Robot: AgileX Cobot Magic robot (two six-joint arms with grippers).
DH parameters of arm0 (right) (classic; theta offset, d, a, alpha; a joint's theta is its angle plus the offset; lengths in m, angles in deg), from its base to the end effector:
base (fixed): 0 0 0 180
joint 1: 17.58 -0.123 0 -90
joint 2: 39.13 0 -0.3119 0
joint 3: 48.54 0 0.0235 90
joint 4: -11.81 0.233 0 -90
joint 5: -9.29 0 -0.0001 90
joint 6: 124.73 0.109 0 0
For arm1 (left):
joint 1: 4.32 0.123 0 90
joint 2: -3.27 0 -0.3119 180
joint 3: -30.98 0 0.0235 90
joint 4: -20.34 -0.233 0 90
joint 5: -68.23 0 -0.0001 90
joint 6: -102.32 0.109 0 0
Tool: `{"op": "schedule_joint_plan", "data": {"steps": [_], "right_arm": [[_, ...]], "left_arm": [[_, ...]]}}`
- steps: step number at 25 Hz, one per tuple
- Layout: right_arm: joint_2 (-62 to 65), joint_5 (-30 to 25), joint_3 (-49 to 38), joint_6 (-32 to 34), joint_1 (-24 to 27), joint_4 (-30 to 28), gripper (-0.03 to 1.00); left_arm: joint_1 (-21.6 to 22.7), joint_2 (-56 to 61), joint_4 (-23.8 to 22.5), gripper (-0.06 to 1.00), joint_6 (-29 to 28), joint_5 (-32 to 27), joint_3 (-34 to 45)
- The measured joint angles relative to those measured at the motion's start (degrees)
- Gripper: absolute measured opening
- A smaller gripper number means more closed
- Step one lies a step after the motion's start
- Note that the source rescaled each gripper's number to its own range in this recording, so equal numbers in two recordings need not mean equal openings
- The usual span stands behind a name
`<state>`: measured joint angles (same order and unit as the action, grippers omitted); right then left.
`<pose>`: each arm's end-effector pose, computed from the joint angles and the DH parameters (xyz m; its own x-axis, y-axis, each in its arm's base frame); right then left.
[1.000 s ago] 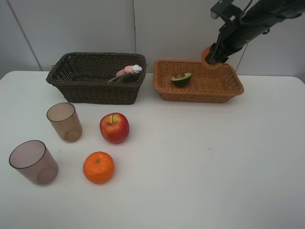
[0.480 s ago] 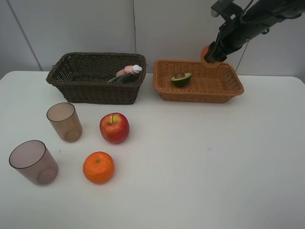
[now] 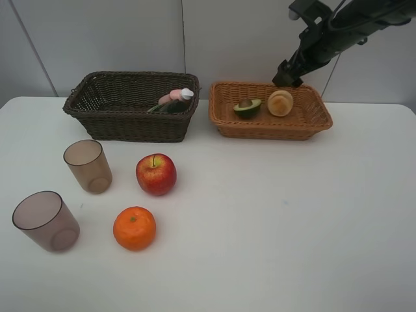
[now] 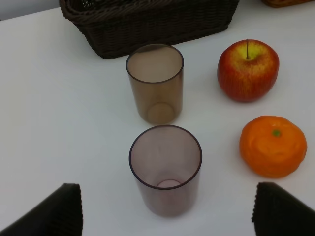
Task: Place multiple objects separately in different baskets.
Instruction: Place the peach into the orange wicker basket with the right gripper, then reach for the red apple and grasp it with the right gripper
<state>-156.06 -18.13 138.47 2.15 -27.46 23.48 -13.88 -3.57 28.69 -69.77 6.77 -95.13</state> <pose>0.4342 0.0859 0.2645 -0.3695 -0.7501 -0.5484 -0.6593 0.6275 -0.4141 -0.0282 -0.0094 0.2373 -0.5019 0.1529 -0.8513 0.3063 0.9519 -0.0096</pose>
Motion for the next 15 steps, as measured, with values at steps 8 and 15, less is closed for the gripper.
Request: {"op": "schedule_joint_plan", "data": {"steps": [8, 15], "right_arm": [[0.00, 0.00, 0.00, 0.00, 0.05, 0.41, 0.99], [0.00, -0.05, 0.00, 0.00, 0.05, 1.74, 1.00]], "left_arm": [[0.00, 0.00, 0.00, 0.94, 0.00, 0.00, 0.00], [0.00, 0.00, 0.00, 0.94, 0.00, 0.00, 0.00]]}}
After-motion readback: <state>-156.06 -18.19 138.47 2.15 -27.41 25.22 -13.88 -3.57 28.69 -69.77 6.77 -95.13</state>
